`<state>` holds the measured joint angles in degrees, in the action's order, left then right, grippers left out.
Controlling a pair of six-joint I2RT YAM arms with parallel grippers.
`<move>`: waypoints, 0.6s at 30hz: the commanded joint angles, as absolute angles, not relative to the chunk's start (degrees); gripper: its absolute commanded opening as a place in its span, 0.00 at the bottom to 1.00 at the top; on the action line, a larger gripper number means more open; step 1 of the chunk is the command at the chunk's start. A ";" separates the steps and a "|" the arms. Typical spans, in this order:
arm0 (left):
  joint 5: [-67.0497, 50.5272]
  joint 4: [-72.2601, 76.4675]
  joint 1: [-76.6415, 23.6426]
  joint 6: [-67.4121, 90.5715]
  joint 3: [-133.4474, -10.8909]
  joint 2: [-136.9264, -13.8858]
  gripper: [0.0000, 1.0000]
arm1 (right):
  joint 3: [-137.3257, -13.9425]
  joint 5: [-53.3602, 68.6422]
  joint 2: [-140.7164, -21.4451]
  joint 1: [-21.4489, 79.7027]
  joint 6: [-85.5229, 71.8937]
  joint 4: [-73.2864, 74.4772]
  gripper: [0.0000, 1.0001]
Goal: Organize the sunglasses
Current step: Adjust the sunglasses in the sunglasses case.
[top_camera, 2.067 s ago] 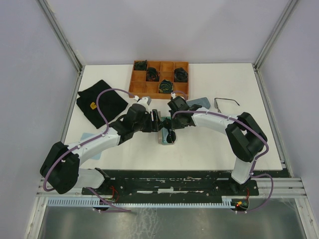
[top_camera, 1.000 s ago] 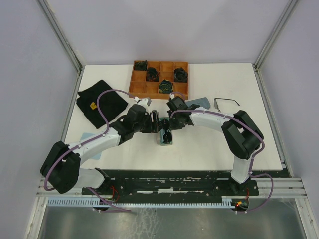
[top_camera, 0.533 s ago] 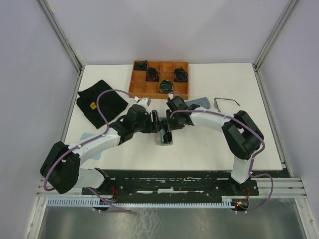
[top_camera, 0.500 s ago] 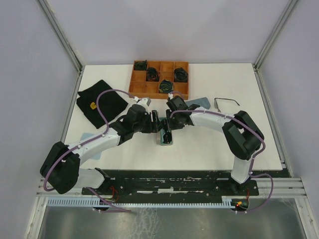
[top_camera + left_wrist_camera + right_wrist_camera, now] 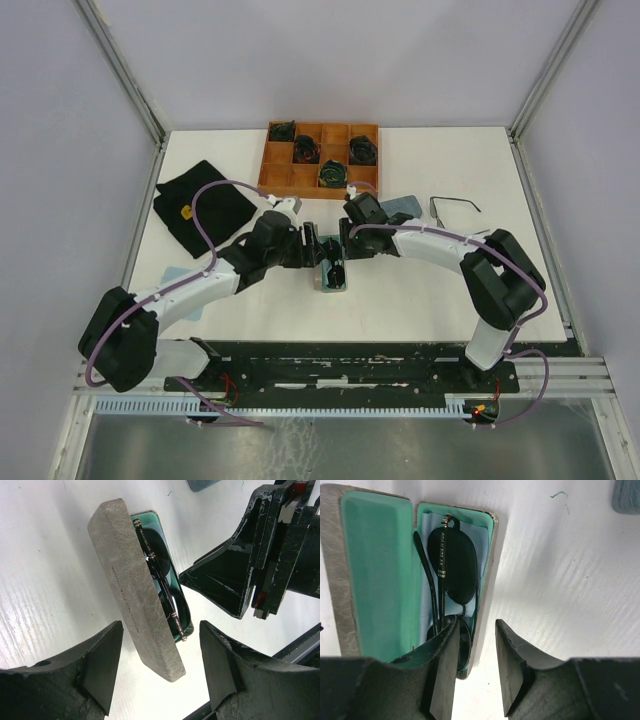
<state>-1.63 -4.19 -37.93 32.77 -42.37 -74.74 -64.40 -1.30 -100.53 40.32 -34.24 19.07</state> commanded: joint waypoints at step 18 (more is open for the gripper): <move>-1.40 5.45 -36.50 37.70 -37.66 -76.57 0.53 | -60.36 7.45 -102.70 36.76 -36.91 8.87 0.43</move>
<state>-1.65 0.62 -37.21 35.24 -38.17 -76.49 -60.75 6.52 -102.19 36.99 -36.23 11.77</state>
